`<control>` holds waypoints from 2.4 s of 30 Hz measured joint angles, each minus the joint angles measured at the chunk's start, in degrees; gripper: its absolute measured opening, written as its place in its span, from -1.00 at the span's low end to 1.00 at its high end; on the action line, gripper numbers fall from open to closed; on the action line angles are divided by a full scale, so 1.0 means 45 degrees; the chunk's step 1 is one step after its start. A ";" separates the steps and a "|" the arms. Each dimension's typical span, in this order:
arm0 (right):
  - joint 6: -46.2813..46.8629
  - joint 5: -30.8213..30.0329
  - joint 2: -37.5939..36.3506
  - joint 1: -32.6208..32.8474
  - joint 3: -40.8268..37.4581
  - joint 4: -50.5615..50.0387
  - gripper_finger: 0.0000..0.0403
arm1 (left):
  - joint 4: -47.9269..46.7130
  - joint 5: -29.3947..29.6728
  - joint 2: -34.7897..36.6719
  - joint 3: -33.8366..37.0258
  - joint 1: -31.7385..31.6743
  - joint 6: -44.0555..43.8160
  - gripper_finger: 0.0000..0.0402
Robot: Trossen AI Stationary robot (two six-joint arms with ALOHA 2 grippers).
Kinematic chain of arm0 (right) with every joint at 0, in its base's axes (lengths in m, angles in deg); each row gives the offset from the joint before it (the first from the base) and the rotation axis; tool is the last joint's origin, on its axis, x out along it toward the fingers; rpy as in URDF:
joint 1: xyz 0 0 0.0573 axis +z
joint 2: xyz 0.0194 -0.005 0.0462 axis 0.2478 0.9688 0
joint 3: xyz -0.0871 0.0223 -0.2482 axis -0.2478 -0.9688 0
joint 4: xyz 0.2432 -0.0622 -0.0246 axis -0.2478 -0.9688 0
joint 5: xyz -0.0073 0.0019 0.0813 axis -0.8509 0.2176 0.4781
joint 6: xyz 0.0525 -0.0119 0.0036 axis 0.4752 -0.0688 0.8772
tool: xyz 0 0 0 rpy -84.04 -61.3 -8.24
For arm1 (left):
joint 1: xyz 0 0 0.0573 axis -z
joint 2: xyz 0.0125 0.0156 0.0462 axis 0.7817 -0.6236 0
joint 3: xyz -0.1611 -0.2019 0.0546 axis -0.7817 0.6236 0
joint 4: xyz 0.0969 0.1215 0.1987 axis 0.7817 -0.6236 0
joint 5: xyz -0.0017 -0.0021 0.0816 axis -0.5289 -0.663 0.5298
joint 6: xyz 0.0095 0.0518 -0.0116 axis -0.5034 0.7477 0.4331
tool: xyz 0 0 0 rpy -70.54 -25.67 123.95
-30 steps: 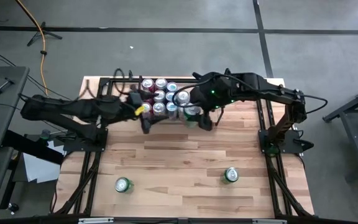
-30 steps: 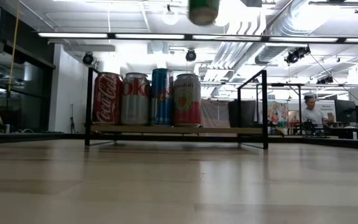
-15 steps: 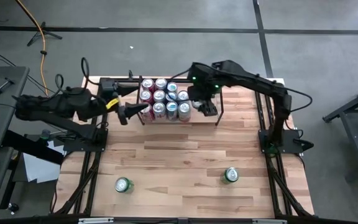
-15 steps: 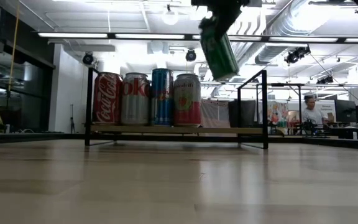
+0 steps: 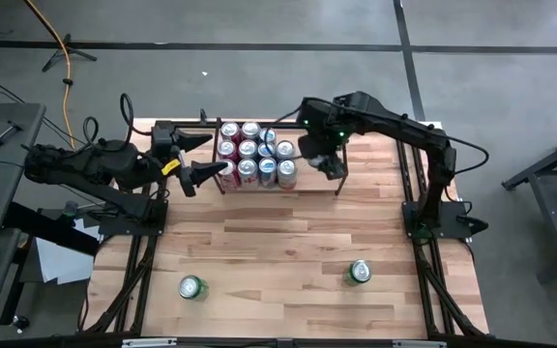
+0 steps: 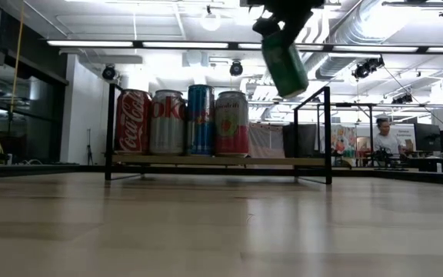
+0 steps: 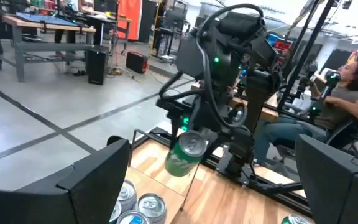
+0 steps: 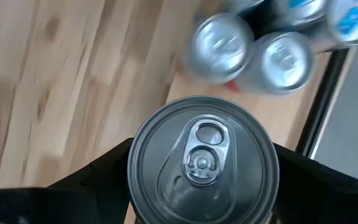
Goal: Place canned beverage on shelf
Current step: Put the top green soda can on the shelf
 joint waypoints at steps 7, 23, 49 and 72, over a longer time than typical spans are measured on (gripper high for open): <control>-0.0978 -0.1832 -0.0010 0.0962 -0.0005 -0.0458 0.42 | -0.0034 0.0008 0.0000 0.0000 0.0000 0.0127 0.82; -0.0990 0.0950 -0.1037 0.1273 -0.0010 -0.0731 0.42 | -0.0040 0.0030 -0.0010 0.0005 0.0000 -0.0031 0.82; -0.0224 0.1898 -0.5519 0.1153 -0.8512 0.6725 0.42 | 0.0083 0.0622 -0.1010 0.0015 0.0000 -0.1020 0.82; -0.1534 0.2768 -0.2856 -0.0806 -0.9806 0.9384 0.42 | 0.0067 0.0520 -0.1010 0.0015 -0.0005 -0.1005 0.82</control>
